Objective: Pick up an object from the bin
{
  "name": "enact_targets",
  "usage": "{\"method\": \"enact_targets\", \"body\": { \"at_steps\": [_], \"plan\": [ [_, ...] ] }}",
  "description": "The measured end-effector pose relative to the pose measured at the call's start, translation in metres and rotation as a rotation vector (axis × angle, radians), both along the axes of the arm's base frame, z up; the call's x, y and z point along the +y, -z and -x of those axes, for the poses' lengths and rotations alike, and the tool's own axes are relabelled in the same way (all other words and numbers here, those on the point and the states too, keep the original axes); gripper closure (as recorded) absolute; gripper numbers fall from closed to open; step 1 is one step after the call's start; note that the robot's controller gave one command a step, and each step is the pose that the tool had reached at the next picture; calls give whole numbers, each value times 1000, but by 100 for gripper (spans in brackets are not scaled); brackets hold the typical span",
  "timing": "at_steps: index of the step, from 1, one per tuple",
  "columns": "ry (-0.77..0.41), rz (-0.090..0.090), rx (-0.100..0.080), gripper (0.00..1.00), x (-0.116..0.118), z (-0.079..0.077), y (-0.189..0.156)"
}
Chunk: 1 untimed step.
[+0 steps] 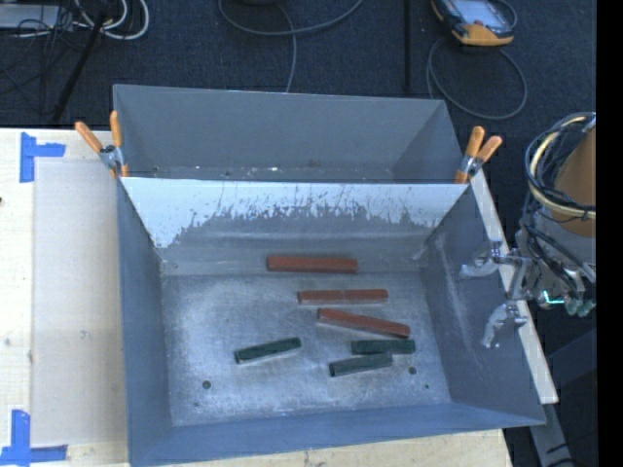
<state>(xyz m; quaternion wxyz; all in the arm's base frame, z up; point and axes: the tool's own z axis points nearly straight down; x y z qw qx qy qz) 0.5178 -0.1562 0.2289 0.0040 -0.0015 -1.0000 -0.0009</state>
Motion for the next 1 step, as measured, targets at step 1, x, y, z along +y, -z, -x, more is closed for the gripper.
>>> {"method": "enact_targets", "body": {
  "at_steps": [1],
  "plan": [
    [-1, 1, -4, 0, 0, -1, -2]
  ]
}}
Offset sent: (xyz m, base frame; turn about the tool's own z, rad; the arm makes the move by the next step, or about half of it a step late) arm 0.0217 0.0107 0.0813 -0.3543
